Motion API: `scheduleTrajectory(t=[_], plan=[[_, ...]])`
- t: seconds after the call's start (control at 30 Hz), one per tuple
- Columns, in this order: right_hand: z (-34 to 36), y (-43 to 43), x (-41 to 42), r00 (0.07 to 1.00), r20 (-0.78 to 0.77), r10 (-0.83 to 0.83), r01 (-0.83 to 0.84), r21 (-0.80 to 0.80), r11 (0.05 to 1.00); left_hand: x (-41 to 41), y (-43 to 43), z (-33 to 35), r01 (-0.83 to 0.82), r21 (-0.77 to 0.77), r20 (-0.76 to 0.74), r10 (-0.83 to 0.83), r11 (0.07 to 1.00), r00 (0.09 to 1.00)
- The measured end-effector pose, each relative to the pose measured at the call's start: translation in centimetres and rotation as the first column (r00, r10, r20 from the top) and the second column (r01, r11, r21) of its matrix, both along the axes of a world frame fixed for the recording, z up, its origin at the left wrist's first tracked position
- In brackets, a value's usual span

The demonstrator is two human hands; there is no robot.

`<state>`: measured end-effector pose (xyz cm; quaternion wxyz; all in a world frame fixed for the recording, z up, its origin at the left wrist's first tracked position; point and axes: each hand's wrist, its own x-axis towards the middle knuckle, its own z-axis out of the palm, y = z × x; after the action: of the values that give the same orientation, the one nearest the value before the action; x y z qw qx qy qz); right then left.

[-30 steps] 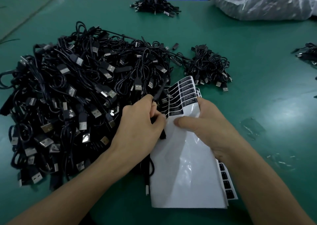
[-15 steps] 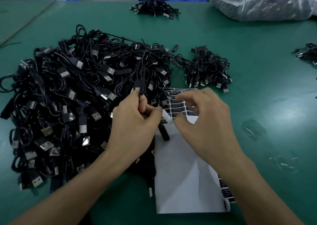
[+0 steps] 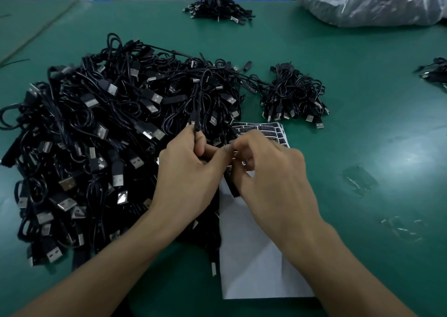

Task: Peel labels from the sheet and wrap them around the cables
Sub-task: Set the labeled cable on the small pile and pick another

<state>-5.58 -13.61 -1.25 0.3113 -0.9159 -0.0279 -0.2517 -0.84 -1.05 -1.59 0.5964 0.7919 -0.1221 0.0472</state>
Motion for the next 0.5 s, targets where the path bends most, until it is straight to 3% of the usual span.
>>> scheduleTrajectory(t=[0.27,0.5], plan=[[0.1,-1.3,0.1,0.994,0.019,-0.107,0.104,0.136,0.985,0.2,0.3,0.6,0.192,-0.316,-0.154,-0.250,0.929,0.956],[0.4,-2.5,0.6,0.998,-0.032,-0.049,0.058,0.438,0.897,0.3,0.4,0.6,0.334,-0.380,-0.179,-0.422,0.863,0.889]])
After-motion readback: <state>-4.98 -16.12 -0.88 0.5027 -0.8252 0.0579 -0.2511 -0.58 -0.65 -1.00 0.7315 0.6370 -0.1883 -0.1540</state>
